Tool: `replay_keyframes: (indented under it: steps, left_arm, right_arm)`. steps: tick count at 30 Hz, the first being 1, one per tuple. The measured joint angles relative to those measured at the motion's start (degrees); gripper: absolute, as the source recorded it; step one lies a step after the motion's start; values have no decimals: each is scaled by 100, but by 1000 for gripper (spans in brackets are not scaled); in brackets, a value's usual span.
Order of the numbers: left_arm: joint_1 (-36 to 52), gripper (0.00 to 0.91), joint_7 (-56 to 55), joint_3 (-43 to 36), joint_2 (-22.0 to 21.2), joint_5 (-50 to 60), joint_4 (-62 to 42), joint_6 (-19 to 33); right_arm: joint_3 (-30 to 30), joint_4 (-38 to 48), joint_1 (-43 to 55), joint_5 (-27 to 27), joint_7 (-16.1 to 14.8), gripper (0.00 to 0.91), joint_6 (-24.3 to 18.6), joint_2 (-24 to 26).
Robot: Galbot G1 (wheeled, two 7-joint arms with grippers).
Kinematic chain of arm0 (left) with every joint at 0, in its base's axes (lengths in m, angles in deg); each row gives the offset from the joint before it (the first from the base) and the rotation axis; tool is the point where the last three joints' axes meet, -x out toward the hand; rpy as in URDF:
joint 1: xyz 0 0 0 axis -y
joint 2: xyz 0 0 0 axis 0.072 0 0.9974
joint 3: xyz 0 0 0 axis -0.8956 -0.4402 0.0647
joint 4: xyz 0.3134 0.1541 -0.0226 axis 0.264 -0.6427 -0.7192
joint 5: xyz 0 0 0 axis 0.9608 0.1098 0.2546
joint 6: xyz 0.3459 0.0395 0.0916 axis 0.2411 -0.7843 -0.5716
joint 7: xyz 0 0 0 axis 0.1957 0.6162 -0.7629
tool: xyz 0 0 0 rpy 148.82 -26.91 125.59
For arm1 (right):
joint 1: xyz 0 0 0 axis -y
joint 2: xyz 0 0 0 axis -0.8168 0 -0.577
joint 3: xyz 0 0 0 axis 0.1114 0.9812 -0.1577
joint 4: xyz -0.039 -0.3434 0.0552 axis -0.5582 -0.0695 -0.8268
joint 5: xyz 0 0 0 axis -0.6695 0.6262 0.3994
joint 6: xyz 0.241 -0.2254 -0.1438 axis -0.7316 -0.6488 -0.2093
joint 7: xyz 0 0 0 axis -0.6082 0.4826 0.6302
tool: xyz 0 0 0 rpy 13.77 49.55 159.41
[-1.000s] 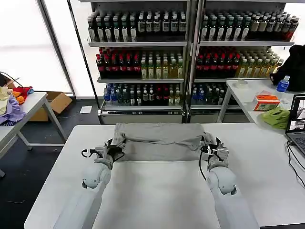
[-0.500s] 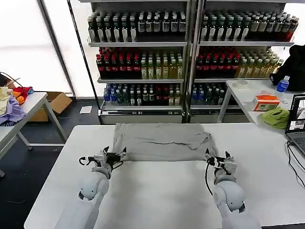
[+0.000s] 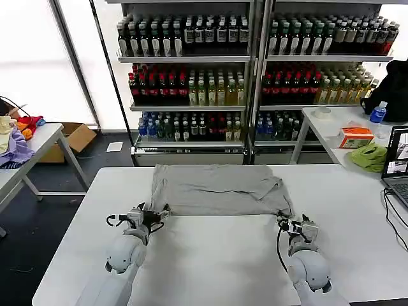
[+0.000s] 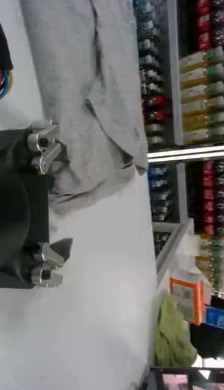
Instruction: Fold and organize the clothes.
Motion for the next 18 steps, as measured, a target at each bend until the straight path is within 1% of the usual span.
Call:
replay_keyframes:
  steps: [6,10,18]
  left_arm:
    - [-131,0,-25,-102,148,-105,128,-36]
    - [-195,0,-33,-148,172,-194,148,-41]
    - [-297,0,-52,-190,224,-317,227,-49]
  right_arm:
    - [-4,55,13,-74,4,0,21,31]
    - [-2,54,-7,-99,16,0,35,21]
    - [-49,-177,-177,-138,52,0,94,64]
